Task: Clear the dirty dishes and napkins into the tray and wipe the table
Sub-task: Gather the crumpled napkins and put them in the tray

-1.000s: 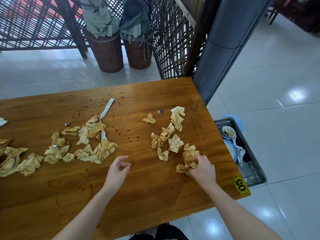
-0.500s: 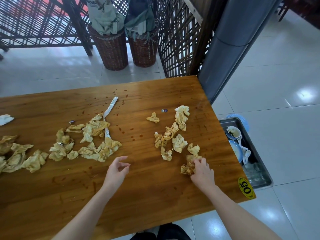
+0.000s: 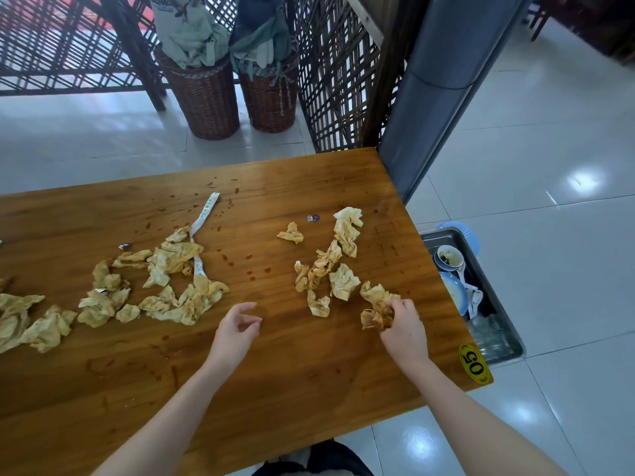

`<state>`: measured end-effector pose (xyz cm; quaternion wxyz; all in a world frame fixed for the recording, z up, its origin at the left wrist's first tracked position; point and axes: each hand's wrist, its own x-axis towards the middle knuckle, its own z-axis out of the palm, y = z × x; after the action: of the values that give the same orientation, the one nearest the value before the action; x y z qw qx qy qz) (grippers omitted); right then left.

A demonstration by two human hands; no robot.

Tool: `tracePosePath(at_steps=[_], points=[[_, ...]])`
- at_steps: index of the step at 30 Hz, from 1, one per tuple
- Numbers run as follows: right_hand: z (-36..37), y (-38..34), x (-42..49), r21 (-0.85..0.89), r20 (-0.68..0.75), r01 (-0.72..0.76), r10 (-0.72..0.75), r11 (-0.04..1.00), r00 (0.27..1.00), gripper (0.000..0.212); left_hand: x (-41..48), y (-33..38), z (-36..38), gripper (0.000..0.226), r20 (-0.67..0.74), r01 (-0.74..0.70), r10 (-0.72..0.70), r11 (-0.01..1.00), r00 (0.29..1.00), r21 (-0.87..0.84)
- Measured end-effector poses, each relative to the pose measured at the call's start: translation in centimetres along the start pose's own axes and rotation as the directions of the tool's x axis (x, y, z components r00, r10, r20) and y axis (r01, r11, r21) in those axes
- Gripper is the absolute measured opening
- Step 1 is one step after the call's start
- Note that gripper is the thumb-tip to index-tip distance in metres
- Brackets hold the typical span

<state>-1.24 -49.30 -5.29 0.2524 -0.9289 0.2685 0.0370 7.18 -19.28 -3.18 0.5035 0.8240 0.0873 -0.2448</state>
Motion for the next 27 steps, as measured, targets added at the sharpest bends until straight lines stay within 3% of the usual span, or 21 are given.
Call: tracePosePath(at_steps=[17, 25, 27], points=[[-2.6, 2.5, 1.1, 0.107, -0.043, -0.033, 0.038, 0.994, 0.998, 0.043, 2.7, 5.1, 6.3, 0.035, 0.149, -0.141, 0.12, 0.98, 0.982, 0.143], [-3.1, 3.8, 1.0, 0.164, -0.067, -0.007, 0.018, 0.986, 0.998, 0.031, 4.0, 5.7, 8.8, 0.042, 0.268, -0.291, 0.191, 0.866, 0.944, 0.407], [-3.2, 4.3, 1.0, 0.184, -0.06, -0.014, 0.026, 0.983, 0.998, 0.03, 4.6, 5.5, 9.4, 0.043, 0.272, -0.272, 0.164, 0.862, 0.948, 0.427]])
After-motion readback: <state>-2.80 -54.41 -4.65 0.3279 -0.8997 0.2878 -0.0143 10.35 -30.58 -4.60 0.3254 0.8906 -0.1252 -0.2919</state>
